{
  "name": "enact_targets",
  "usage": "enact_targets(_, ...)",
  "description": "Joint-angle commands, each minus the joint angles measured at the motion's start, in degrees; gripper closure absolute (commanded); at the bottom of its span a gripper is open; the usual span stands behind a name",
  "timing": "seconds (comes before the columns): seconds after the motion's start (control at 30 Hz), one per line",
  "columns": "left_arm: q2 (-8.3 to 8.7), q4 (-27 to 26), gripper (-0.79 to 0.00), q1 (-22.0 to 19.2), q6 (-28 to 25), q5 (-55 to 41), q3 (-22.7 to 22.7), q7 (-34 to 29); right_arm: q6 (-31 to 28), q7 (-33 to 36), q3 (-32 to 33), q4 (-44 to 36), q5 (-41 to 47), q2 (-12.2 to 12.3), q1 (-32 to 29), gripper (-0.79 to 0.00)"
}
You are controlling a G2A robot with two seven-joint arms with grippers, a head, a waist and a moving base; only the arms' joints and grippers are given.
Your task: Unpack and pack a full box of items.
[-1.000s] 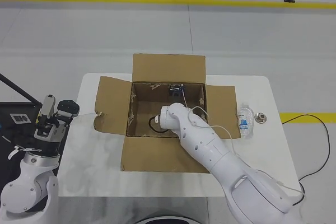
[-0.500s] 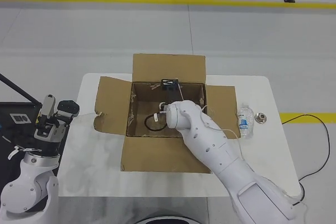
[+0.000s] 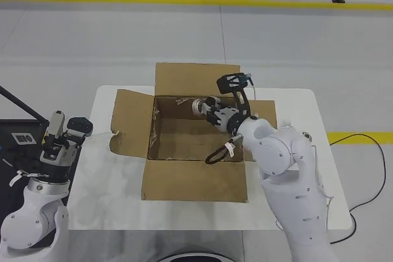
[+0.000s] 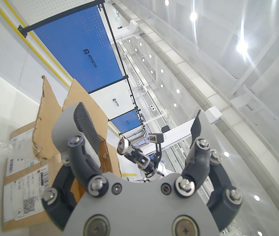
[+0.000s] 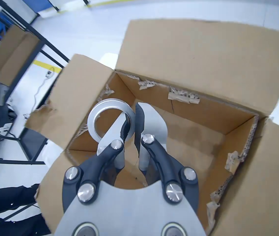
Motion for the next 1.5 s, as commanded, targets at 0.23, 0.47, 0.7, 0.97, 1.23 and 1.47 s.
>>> enact_targets(0.23, 0.0, 0.0, -0.785, 0.0, 0.0, 0.0, 0.0, 0.0, -12.33, 1.39, 11.94, -3.65, 15.17, 1.95, -2.83, 0.0)
enact_targets(0.47, 0.0, 0.0, -0.785, 0.0, 0.0, 0.0, 0.0, 0.0, -11.8, 2.65, 13.0, -5.97, 14.07, 2.96, -3.97, 0.0)
enact_targets(0.7, 0.0, 0.0, -0.785, 0.0, 0.0, 0.0, 0.0, 0.0, 0.93, 8.34, 13.49, -17.75, -3.95, 4.15, -9.28, 0.0)
enact_targets(0.97, 0.0, 0.0, -0.785, 0.0, 0.0, 0.0, 0.0, 0.0, 20.99, 20.88, 13.61, -26.3, -31.75, 4.79, -17.02, 0.0)
enact_targets(1.23, 0.0, 0.0, -0.785, 0.0, 0.0, 0.0, 0.0, 0.0, 25.34, 26.06, 19.32, -13.4, -46.12, 3.39, -17.2, 0.0)
enact_targets(1.47, 0.0, 0.0, -0.785, 0.0, 0.0, 0.0, 0.0, 0.0, 24.18, 27.21, 26.6, 2.22, -49.71, -0.3, -10.63, 0.0)
